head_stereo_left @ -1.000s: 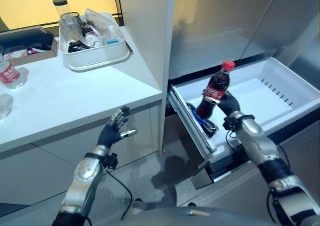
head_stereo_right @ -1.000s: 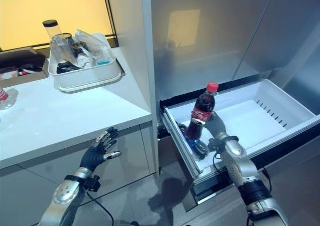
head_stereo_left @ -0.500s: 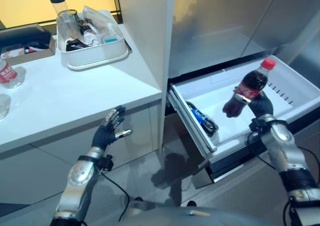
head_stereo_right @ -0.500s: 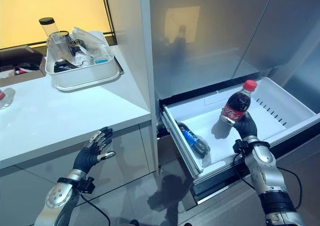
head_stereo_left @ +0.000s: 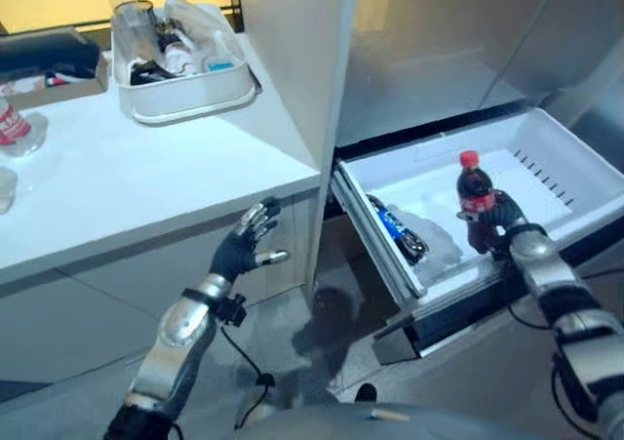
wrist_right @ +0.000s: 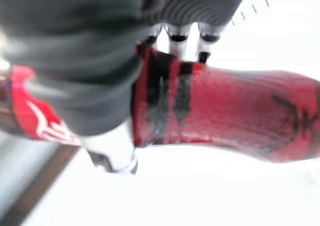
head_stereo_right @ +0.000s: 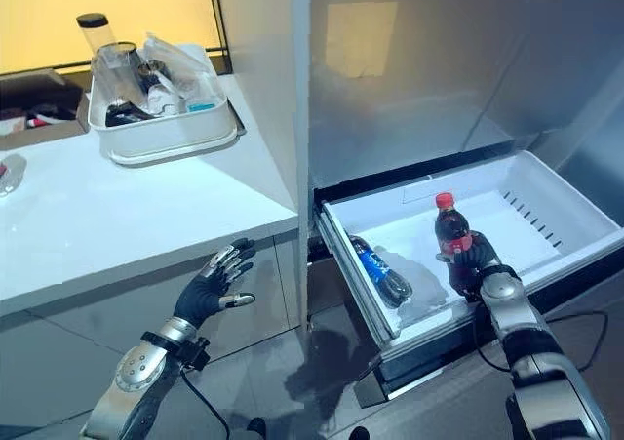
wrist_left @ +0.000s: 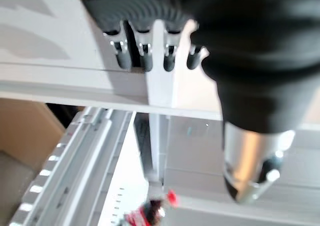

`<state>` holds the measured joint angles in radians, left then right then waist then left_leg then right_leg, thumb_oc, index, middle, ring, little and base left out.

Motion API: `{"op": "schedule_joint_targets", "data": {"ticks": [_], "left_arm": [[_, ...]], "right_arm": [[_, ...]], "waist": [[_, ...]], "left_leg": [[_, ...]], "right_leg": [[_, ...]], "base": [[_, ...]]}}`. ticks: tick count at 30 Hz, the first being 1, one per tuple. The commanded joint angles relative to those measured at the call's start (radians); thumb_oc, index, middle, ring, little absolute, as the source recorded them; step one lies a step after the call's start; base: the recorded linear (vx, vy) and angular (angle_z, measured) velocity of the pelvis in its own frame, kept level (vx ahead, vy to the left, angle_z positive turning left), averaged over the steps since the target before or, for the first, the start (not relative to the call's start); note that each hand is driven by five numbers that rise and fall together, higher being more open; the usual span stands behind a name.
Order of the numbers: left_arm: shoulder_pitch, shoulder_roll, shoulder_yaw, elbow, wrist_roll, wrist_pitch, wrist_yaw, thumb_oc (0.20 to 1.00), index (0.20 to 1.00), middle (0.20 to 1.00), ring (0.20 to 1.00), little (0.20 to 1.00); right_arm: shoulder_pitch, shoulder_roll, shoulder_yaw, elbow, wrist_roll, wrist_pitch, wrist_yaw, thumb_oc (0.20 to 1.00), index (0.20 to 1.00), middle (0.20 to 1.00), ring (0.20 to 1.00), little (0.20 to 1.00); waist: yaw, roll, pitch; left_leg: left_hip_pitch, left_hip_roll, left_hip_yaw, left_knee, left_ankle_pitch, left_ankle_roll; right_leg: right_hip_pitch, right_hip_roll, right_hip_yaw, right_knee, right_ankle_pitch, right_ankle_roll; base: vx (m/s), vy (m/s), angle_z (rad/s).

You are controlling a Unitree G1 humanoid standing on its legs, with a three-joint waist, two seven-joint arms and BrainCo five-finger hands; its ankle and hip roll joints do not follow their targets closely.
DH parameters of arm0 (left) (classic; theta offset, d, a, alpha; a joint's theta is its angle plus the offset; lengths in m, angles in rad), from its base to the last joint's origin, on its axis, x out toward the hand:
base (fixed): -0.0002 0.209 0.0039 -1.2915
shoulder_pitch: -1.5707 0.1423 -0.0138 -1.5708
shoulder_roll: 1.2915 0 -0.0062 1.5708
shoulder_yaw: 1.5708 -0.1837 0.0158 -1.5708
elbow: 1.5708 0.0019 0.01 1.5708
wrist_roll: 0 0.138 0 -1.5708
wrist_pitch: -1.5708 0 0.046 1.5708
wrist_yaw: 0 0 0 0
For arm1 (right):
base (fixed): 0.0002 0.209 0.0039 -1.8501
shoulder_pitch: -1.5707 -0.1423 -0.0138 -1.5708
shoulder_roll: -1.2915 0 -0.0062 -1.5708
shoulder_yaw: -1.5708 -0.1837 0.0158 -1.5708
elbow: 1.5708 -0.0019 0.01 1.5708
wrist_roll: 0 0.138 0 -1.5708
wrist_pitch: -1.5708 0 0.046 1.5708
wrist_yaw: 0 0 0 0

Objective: Take the drinks into the refrigerator

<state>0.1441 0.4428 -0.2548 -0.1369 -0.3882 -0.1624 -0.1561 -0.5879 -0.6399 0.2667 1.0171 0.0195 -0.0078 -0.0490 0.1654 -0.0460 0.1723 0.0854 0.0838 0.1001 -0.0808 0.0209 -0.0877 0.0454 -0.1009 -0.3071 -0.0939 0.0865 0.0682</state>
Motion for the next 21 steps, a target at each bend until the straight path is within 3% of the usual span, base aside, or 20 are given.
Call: {"op": "schedule_joint_targets", "data": {"ticks": [1,5,9,15,16,17,18,19,21], "left_arm": [[-0.069,0.019,-0.035,-0.091,-0.053,-0.052,0.02,1.0,1.0,1.0,1.0,1.0],[-0.109,0.015,-0.075,-0.092,-0.044,-0.061,0.043,1.0,1.0,1.0,1.0,1.0],[-0.13,0.017,-0.086,-0.104,-0.042,-0.067,0.056,1.0,1.0,1.0,1.0,1.0],[-0.168,0.014,-0.085,-0.117,-0.022,-0.077,0.078,1.0,1.0,1.0,1.0,1.0],[-0.176,0.01,-0.083,-0.119,-0.022,-0.077,0.081,1.0,1.0,1.0,1.0,1.0],[-0.178,0.005,-0.082,-0.119,-0.023,-0.078,0.083,1.0,1.0,1.0,1.0,1.0],[-0.188,-0.002,-0.077,-0.12,-0.021,-0.079,0.087,1.0,1.0,1.0,1.0,1.0],[-0.195,-0.009,-0.077,-0.119,-0.022,-0.079,0.087,1.0,1.0,1.0,1.0,1.0],[-0.199,-0.014,-0.078,-0.118,-0.02,-0.078,0.092,1.0,1.0,1.0,1.0,1.0]], "right_arm": [[-0.219,-0.072,0.053,0.065,-0.091,-0.039,-0.084,0.2,0.2,0.2,0.2,0.2],[-0.301,-0.056,0.14,0.184,-0.253,-0.017,-0.12,0.2,0.2,0.2,0.2,0.2],[-0.32,-0.033,0.172,0.257,-0.32,0.0,-0.129,0.2,0.2,0.2,0.2,0.2],[-0.322,0.065,0.283,0.323,-0.521,0.038,-0.086,0.2,0.2,0.2,0.2,0.2],[-0.319,0.098,0.281,0.327,-0.527,0.046,-0.086,0.351,0.351,0.351,0.351,0.351],[-0.313,0.114,0.276,0.327,-0.526,0.047,-0.086,0.395,0.395,0.395,0.395,0.395],[-0.295,0.158,0.264,0.313,-0.506,0.045,-0.084,0.589,0.589,0.589,0.589,0.589],[-0.285,0.182,0.27,0.312,-0.516,0.043,-0.076,1.0,1.0,1.0,1.0,1.0],[-0.282,0.195,0.269,0.312,-0.511,0.046,-0.082,1.0,1.0,1.0,1.0,1.0]], "waist": [[0.012,-0.017,0.044],[0.029,-0.001,0.088],[0.041,0.013,0.109],[0.064,0.034,0.139],[0.064,0.037,0.141],[0.065,0.039,0.143],[0.064,0.044,0.148],[0.065,0.048,0.153],[0.063,0.049,0.154]], "left_leg": [[-0.039,-0.052,-0.029,-0.006,-0.017,0.039],[-0.109,-0.061,-0.051,-0.006,0.009,0.041],[-0.148,-0.065,-0.07,-0.006,0.025,0.042],[-0.197,-0.074,-0.099,-0.006,0.044,0.038],[-0.205,-0.076,-0.105,-0.006,0.046,0.038],[-0.209,-0.077,-0.108,-0.006,0.047,0.038],[-0.217,-0.08,-0.114,-0.006,0.05,0.036],[-0.223,-0.08,-0.116,-0.006,0.052,0.035],[-0.225,-0.081,-0.117,-0.006,0.052,0.034]], "right_leg": [[0.036,-0.003,-0.014,0.024,-0.036,0.055],[-0.029,-0.017,-0.029,0.043,-0.027,0.055],[-0.064,-0.028,-0.043,0.054,-0.023,0.054],[-0.1,-0.044,-0.068,0.06,-0.017,0.056],[-0.104,-0.046,-0.073,0.059,-0.015,0.057],[-0.106,-0.048,-0.075,0.058,-0.013,0.057],[-0.112,-0.05,-0.08,0.056,-0.012,0.057],[-0.115,-0.053,-0.083,0.055,-0.011,0.057],[-0.117,-0.054,-0.087,0.055,-0.011,0.057]], "base": [[-0.14,0.037,0.16],[-0.1,0.031,0.18],[-0.07,0.025,0.17],[-0.04,0.014,0.16],[-0.03,-0.002,0.09],[-0.03,0.003,0.09],[-0.04,0.006,0.05],[-0.04,0.008,0.06],[-0.02,0.011,0.04]]}}
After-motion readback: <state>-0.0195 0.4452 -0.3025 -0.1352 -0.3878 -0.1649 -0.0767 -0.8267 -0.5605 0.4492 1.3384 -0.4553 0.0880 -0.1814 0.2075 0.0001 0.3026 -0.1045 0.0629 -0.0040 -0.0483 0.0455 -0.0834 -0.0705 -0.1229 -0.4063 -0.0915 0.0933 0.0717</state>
